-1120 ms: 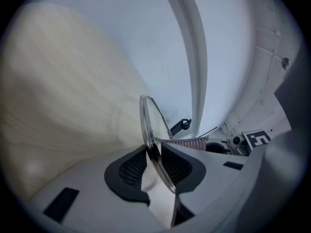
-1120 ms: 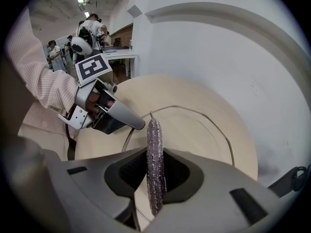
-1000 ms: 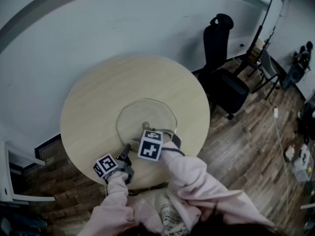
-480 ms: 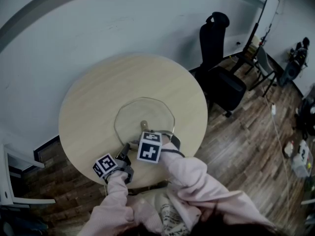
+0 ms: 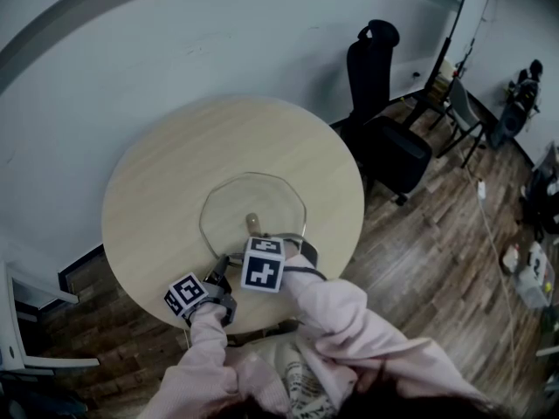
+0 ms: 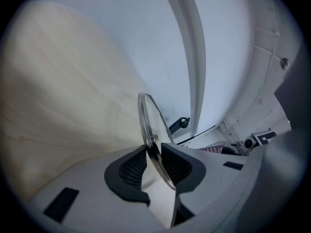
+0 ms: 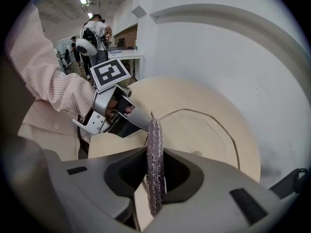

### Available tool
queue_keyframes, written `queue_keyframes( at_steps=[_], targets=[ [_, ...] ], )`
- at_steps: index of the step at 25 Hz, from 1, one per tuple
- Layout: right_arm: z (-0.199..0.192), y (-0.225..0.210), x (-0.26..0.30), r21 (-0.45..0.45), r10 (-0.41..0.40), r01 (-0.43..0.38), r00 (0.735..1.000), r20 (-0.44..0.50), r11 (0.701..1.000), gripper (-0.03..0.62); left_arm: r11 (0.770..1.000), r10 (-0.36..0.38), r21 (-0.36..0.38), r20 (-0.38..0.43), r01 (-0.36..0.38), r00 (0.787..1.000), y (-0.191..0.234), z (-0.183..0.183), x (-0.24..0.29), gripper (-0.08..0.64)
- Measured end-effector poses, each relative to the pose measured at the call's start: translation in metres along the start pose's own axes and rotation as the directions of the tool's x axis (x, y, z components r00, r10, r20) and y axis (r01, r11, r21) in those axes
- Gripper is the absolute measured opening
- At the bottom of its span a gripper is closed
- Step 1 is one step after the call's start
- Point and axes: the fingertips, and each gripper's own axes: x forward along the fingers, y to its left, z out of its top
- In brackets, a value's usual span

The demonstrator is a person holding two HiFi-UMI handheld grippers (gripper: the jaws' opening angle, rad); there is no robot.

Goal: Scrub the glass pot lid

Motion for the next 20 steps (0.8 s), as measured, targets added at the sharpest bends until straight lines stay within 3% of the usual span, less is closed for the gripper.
queue_keyframes(
  at_steps=[20],
  targets=[
    [0.004, 0.006, -0.021, 0.04, 0.029, -0.032, 0.997, 0.073, 0.999, 0.081, 1.0, -0.013, 0.017, -0.022, 0.014, 1.0, -0.002, 0.0, 0.001, 0.103]
  ],
)
